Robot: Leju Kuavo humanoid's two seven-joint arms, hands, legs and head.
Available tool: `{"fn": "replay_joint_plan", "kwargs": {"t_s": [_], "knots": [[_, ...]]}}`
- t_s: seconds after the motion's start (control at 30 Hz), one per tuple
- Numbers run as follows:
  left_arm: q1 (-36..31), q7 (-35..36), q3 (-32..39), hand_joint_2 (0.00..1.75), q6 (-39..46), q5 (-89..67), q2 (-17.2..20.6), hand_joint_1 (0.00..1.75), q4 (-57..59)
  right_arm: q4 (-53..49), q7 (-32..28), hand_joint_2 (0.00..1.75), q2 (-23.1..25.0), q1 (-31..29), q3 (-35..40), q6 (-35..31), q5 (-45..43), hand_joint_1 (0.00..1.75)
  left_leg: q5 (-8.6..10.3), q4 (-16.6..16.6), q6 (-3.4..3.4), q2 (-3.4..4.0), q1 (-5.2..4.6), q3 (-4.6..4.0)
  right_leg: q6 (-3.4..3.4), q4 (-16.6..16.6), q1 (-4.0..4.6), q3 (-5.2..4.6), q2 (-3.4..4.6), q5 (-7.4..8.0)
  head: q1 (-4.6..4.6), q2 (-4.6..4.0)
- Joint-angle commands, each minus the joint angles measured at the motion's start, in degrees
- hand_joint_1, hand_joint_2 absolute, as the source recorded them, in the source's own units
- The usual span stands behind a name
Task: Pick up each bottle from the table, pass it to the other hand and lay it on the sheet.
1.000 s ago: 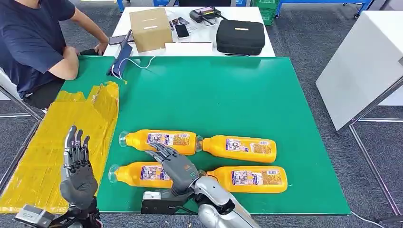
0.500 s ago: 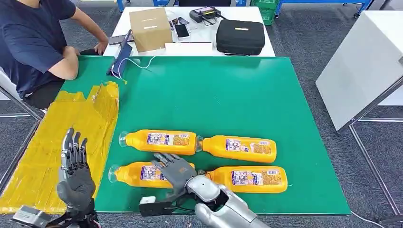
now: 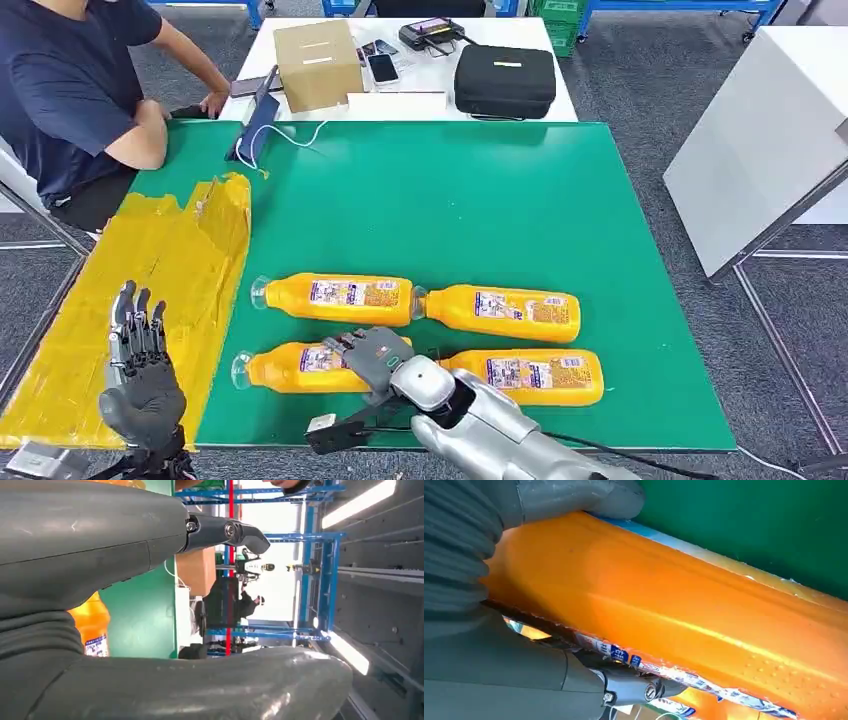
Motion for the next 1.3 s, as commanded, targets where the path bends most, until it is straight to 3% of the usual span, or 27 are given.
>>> {"fn": "replay_joint_plan", "kwargs": {"t_s": [0.03,0.3,0.37,0.47,0.5,0.53,0.57,0.77,0.8,0.87,1.0,1.17,1.3], "knots": [[-1.4,-0.4,1.7,0.0,-0.6,0.3,-1.0,0.0,3.7,7.5,-1.3,1.75,-2.3,-0.7,4.6,3.7,-1.4,1.75,0.04,-0.1,-0.03,-0.09,0.0,0.09,-0.02,-0.1,-0.01,0.16,-0.05,0.01,0.0,0.0],[-1.1,-0.3,2.6,0.0,-0.3,1.4,-1.4,0.0,3.3,7.4,-0.7,1.75,-1.4,-0.3,2.7,1.8,-3.4,1.75,0.06,-0.1,-0.06,-0.13,0.05,0.12,-0.06,-0.2,0.02,0.18,-0.07,0.05,-0.02,0.0],[-1.1,0.1,5.4,0.0,2.8,3.2,-3.2,0.0,2.2,5.9,-0.7,1.75,-0.4,1.8,-3.1,-3.0,-8.7,1.75,0.05,-0.1,-0.07,-0.13,0.07,0.13,-0.06,-0.2,0.04,0.26,-0.07,0.05,0.0,0.0],[-0.3,-0.7,7.5,0.0,6.9,6.2,-3.9,0.0,-0.2,1.0,-5.0,1.75,0.3,4.9,-8.7,-9.2,-16.0,1.75,0.02,-0.1,-0.06,-0.08,0.09,0.11,-0.06,-0.2,0.06,0.27,-0.02,0.04,0.0,0.0],[-0.2,-1.6,8.0,0.0,6.1,8.7,-3.5,0.0,-0.7,-3.3,-10.4,1.75,0.7,7.4,-12.0,-10.6,-22.3,1.75,0.01,0.0,-0.04,-0.03,0.05,0.08,-0.05,-0.1,0.03,0.32,0.01,0.03,0.0,0.0],[-0.2,-1.6,8.4,0.0,6.6,8.7,-3.4,0.0,-0.8,-5.7,-12.0,1.75,0.7,8.7,-13.1,-11.7,-24.1,1.75,-0.01,0.0,-0.07,-0.02,0.09,0.06,-0.07,-0.1,0.07,0.48,0.04,0.02,0.0,0.0],[0.1,-1.6,9.6,1.75,7.3,9.4,-3.8,0.0,-1.6,-12.8,-14.3,1.75,0.7,13.3,-15.4,-16.1,-25.8,1.75,-0.02,0.0,-0.06,-0.03,0.08,0.12,-0.06,-0.1,0.06,0.52,0.01,0.0,0.0,0.0],[1.6,-1.0,7.6,1.75,0.9,7.2,-2.9,0.0,0.4,-32.9,-22.4,1.75,0.6,25.0,-20.1,-22.1,-29.1,1.75,-0.05,0.0,-0.08,-0.19,0.07,-0.1,-0.07,0.0,0.08,0.37,-0.12,-0.08,0.02,0.0],[1.7,4.9,6.6,1.75,-0.8,7.9,-2.1,0.0,1.6,-35.5,-26.1,1.75,1.1,26.7,-21.3,-23.6,-32.0,1.75,-0.06,0.1,-0.07,-0.23,0.07,-0.19,-0.06,0.0,0.08,0.28,-0.13,-0.08,-0.02,0.0],[2.1,7.9,6.1,1.75,-0.9,9.6,-2.4,0.0,2.0,-40.1,-28.6,1.75,1.0,28.9,-22.1,-24.7,-34.3,1.75,-0.06,0.1,-0.06,-0.22,0.08,-0.29,-0.04,0.0,0.12,0.19,-0.13,-0.07,0.02,0.0],[3.9,8.0,6.3,1.75,-1.7,9.8,-2.7,0.0,0.4,-41.7,-31.7,1.75,1.7,29.6,-22.5,-25.4,-36.3,1.75,-0.04,0.0,-0.03,-0.12,0.06,-0.41,-0.03,0.0,0.08,0.02,-0.03,-0.03,0.02,0.0],[7.2,11.0,2.6,1.75,-12.1,8.7,-2.9,0.0,-0.9,-38.9,-32.6,1.75,2.7,28.2,-22.0,-24.8,-36.4,1.75,-0.05,0.0,-0.07,-0.01,0.08,-0.38,-0.06,-0.1,0.08,0.05,0.05,-0.02,0.02,0.0],[7.3,11.1,2.3,1.75,-11.9,8.4,-3.2,0.0,-1.0,-38.7,-32.6,1.75,2.8,28.1,-22.0,-24.8,-36.4,1.75,-0.03,0.0,-0.06,-0.05,0.06,-0.43,-0.06,0.0,0.05,-0.01,-0.01,-0.02,0.02,0.0]]}}
